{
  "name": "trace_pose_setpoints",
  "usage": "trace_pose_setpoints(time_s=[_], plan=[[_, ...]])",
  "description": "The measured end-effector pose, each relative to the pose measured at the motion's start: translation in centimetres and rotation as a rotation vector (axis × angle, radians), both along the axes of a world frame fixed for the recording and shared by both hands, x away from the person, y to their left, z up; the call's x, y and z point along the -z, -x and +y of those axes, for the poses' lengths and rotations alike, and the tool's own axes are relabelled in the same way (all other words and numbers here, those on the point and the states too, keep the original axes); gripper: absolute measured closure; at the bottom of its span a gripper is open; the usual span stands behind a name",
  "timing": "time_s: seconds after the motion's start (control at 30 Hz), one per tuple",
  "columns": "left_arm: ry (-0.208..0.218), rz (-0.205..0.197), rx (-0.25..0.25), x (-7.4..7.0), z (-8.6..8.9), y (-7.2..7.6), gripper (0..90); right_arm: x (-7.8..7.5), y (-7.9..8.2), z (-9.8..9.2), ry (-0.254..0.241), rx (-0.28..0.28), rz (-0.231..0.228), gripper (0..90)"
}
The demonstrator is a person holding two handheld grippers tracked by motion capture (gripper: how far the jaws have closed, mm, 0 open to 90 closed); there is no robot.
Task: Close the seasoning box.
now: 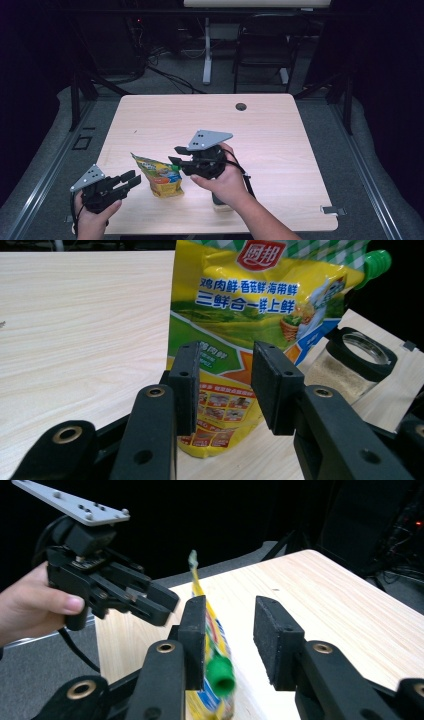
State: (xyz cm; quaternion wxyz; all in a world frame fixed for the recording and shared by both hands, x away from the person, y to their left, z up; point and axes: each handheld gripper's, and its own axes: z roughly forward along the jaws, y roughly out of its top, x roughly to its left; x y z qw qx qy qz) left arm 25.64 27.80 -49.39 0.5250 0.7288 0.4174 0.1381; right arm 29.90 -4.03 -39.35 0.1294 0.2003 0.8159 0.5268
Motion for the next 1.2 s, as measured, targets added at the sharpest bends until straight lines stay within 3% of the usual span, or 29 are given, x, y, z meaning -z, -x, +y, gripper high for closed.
trace_pose_setpoints(time_s=[0.2,0.37,0.6,0.97,1.2], plan=[[0.008,-0.029,-0.009,-0.6,-0.5,0.6,65.1,0.3,0.4,-2.3,-0.017,0.033,-0.009,64.4],[0.017,-0.053,0.009,-1.0,-1.1,1.3,65.1,0.8,0.7,-4.1,-0.005,0.071,-0.001,57.0],[-0.007,-0.061,0.059,-1.2,-2.4,1.9,65.1,1.7,1.6,-6.2,-0.01,0.111,-0.034,54.8],[-0.053,-0.077,0.151,-1.1,-4.8,2.3,65.7,3.3,2.4,-9.5,-0.054,0.175,-0.023,53.5],[-0.053,-0.075,0.191,-0.8,-6.0,2.4,64.1,4.1,3.4,-11.2,-0.073,0.191,-0.017,51.7]])
